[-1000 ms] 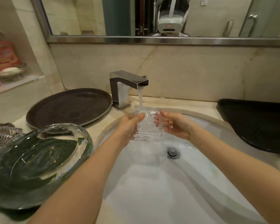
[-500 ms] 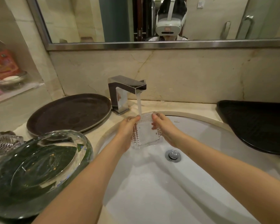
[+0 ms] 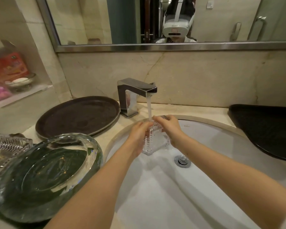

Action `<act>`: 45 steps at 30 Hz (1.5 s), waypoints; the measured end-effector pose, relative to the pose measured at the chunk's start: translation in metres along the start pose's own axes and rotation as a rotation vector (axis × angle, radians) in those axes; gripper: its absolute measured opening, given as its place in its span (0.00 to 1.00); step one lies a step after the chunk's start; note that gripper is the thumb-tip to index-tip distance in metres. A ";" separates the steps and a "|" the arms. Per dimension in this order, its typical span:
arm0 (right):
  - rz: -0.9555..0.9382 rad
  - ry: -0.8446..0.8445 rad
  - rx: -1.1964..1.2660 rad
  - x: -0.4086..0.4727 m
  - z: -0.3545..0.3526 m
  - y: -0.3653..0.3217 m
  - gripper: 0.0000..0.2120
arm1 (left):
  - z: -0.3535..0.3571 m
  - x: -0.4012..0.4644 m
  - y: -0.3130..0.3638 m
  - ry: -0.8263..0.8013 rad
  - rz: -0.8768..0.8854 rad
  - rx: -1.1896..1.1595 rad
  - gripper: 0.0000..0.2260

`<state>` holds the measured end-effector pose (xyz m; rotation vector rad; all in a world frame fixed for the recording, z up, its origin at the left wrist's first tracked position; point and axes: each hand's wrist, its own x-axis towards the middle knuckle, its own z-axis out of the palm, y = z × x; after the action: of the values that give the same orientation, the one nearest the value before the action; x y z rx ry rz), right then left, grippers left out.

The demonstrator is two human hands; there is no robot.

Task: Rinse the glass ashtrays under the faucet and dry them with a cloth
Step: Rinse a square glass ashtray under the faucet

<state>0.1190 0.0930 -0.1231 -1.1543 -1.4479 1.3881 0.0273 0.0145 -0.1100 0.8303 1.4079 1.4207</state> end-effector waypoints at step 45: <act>-0.516 -0.430 -1.425 -0.063 -0.003 0.015 0.37 | -0.004 0.005 -0.006 -0.063 -0.230 -0.099 0.16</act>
<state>0.1391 0.0327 -0.1356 -1.0655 -2.9398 0.0476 0.0232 0.0175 -0.1173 0.6233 1.3278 1.2665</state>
